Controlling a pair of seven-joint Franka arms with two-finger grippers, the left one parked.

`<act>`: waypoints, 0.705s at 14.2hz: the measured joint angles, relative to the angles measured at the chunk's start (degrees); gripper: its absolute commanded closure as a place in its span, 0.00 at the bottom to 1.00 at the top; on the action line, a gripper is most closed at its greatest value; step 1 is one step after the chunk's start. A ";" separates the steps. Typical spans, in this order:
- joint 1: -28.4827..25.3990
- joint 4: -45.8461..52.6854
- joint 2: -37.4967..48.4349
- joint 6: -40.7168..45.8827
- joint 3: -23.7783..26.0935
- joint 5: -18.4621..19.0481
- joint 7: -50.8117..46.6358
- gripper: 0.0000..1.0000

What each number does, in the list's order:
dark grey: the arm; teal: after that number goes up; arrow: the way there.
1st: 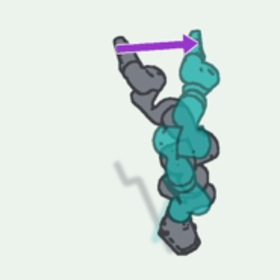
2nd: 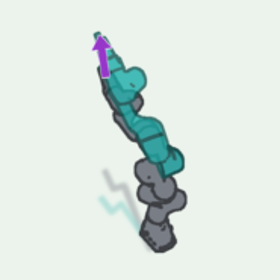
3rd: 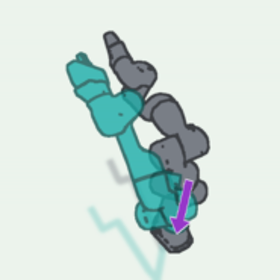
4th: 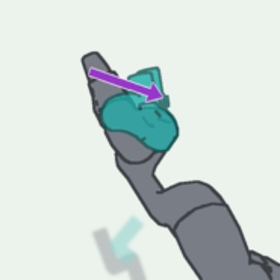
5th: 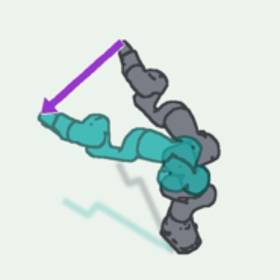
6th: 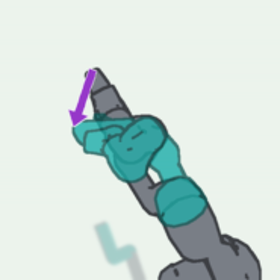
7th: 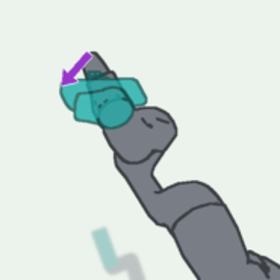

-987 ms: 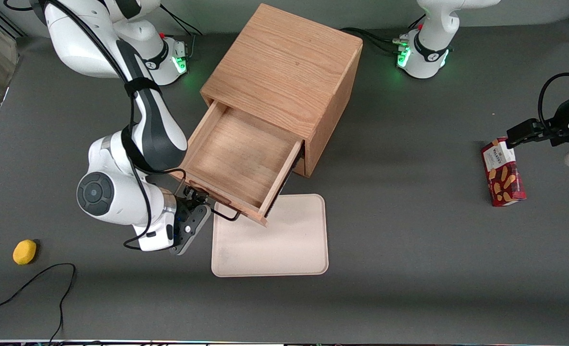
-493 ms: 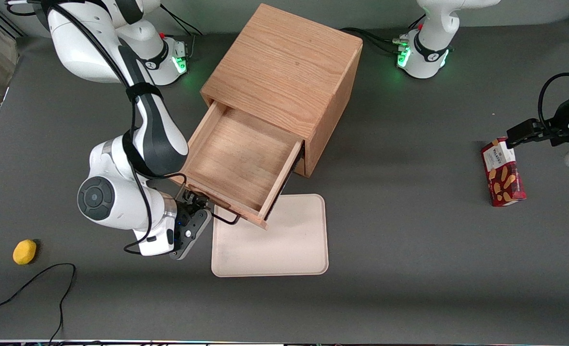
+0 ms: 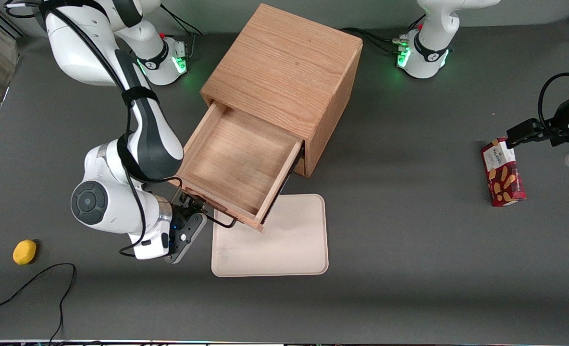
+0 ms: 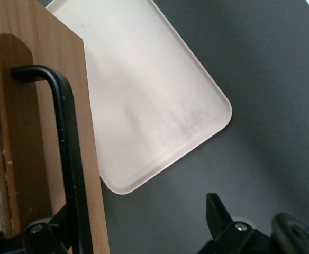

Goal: Open upper drawer
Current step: 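Keep pulling the drawer further out with the right gripper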

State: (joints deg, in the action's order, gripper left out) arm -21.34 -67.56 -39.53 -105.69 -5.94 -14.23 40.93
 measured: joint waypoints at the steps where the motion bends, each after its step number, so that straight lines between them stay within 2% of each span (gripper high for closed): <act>1: 0.00 0.03 -0.01 0.01 0.00 -0.08 0.00 0.00; 10: 0.69 3.40 0.49 3.54 -0.02 -1.72 0.00 0.00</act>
State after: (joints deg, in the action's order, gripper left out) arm -20.64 -64.16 -39.04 -102.15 -5.96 -15.95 40.93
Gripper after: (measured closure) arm 0.000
